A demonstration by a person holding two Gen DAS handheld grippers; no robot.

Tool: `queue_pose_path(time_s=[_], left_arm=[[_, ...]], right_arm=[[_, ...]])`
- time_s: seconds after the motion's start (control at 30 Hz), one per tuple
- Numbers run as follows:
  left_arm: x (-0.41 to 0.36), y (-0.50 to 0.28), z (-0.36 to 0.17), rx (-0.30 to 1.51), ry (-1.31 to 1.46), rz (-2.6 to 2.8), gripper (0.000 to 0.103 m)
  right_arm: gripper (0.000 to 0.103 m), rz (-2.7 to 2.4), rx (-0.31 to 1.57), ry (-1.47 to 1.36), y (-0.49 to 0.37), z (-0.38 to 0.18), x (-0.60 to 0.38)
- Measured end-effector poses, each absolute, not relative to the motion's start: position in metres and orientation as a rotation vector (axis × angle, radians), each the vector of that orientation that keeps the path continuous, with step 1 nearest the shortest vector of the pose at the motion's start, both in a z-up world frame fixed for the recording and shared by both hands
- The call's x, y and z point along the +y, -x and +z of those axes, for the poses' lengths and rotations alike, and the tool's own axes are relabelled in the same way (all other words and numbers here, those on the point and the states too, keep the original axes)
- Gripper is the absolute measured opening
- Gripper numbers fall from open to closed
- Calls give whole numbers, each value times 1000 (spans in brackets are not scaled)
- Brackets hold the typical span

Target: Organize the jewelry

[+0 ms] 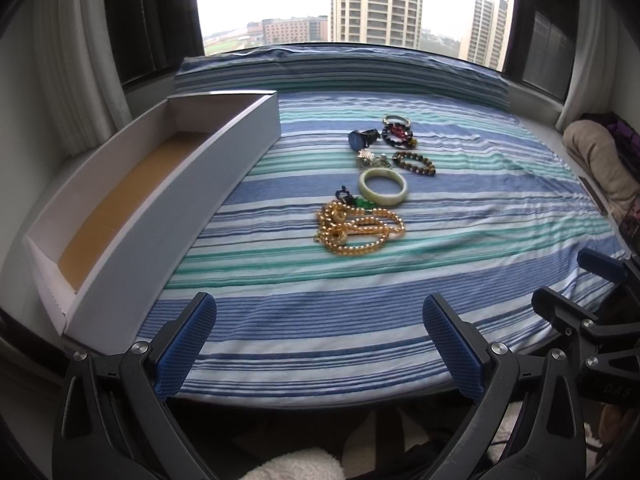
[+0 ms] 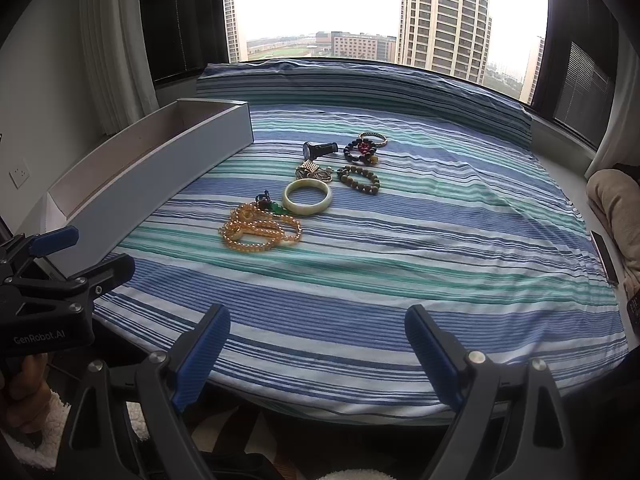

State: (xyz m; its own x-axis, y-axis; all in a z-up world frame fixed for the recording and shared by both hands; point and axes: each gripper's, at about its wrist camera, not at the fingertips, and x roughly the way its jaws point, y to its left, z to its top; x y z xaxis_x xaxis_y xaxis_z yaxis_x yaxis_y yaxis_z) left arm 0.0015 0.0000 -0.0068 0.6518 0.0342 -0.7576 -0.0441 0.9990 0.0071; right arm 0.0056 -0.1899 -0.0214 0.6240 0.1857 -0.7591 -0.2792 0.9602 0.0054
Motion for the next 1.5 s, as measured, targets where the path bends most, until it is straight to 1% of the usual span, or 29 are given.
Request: queue_pose_path(time_s=[0.73, 1.13, 1.5], left_arm=[[0, -2, -10, 866, 17, 43, 103], [14, -13, -24, 929, 60, 46, 102], [3, -19, -28, 955, 39, 17, 102]], right_arm=[[91, 266, 857, 116, -6, -22, -190], [91, 256, 875, 103, -11, -28, -195], [91, 252, 890, 89, -17, -33, -200]])
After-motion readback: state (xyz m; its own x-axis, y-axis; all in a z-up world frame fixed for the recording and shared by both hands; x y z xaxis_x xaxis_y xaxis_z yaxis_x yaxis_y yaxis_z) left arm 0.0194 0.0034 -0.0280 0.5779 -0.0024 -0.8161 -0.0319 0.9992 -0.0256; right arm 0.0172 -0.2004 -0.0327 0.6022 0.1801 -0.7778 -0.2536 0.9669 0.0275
